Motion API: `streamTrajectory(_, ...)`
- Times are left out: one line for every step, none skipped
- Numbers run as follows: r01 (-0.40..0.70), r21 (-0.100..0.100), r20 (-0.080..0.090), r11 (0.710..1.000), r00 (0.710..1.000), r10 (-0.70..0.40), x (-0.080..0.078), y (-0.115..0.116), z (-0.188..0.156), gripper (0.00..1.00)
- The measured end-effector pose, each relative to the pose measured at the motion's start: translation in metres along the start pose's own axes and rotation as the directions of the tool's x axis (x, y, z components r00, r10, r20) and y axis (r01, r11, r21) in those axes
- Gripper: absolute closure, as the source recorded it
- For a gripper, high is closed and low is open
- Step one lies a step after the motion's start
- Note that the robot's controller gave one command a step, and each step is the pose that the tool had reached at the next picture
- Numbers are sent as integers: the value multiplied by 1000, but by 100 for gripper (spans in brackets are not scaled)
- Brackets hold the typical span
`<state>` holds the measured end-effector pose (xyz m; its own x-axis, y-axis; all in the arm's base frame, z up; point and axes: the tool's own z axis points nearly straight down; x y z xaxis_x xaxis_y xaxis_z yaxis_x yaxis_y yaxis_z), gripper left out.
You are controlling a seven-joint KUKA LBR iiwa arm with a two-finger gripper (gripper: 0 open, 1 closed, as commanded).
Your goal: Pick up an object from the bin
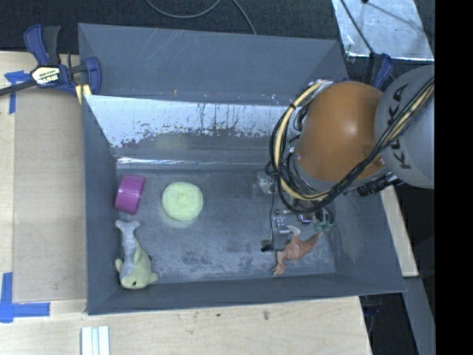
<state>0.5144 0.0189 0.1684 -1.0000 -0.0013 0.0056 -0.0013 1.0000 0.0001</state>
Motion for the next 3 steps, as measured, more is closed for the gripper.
streamTrajectory(-1, 0, 8, 1000, 1000, 1, -2, 0, -4, 0)
streamTrajectory(168, 2, 16, 986, 986, -168, -7, -32, 35, 0)
streamTrajectory(300, 6, 9, 954, 954, -300, -15, -85, 47, 0)
